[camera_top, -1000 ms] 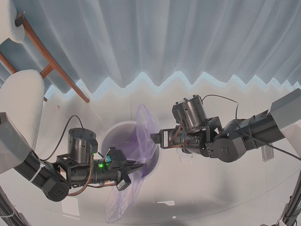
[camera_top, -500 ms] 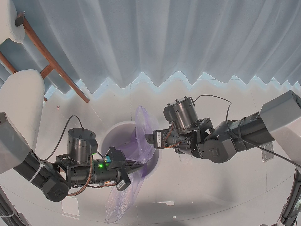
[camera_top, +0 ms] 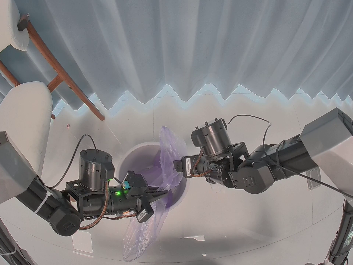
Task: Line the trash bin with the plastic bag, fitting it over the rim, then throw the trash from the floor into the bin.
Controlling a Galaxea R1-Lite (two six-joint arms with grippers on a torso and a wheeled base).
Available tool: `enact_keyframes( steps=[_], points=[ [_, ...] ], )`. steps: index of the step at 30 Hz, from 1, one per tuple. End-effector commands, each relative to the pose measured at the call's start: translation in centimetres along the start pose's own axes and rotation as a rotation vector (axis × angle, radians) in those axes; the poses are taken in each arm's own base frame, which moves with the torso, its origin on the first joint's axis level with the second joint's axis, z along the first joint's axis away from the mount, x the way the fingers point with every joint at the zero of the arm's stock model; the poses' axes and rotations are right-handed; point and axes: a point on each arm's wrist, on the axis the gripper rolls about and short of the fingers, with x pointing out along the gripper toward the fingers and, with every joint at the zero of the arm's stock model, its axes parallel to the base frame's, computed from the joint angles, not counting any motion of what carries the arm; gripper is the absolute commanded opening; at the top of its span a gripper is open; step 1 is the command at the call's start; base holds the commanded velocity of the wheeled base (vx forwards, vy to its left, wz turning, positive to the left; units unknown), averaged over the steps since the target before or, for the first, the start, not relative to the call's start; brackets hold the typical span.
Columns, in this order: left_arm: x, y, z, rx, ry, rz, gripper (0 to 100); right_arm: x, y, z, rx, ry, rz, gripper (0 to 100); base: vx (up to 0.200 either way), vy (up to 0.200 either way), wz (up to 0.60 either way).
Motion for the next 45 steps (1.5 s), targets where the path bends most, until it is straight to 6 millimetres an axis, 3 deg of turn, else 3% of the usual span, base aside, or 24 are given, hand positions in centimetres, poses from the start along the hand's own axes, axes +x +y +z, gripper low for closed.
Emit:
enact_keyframes(
  steps=[1, 17, 18, 45],
  points=[
    [0.0, 0.0, 0.0, 0.0, 0.0, 0.0, 0, 0.0, 0.0, 0.0, 0.0, 0.0, 0.0, 100, 0.0, 0.0, 0.0],
    [-0.1, -0.1, -0.1, 0.0, 0.004, -0.002, 0, 0.2, -0.1, -0.2, -0.002, 0.006, -0.004, 100, 0.0, 0.0, 0.0],
    [0.0, -0.1, -0.1, 0.0, 0.003, -0.002, 0, 0.2, 0.0, -0.3, -0.001, 0.006, -0.002, 0, 0.0, 0.0, 0.0],
    [0.0, -0.3, -0.6, -0.008, 0.029, 0.001, 0, -1.3, -0.3, -0.9, -0.006, 0.023, 0.005, 0, 0.0, 0.0, 0.0]
  ],
)
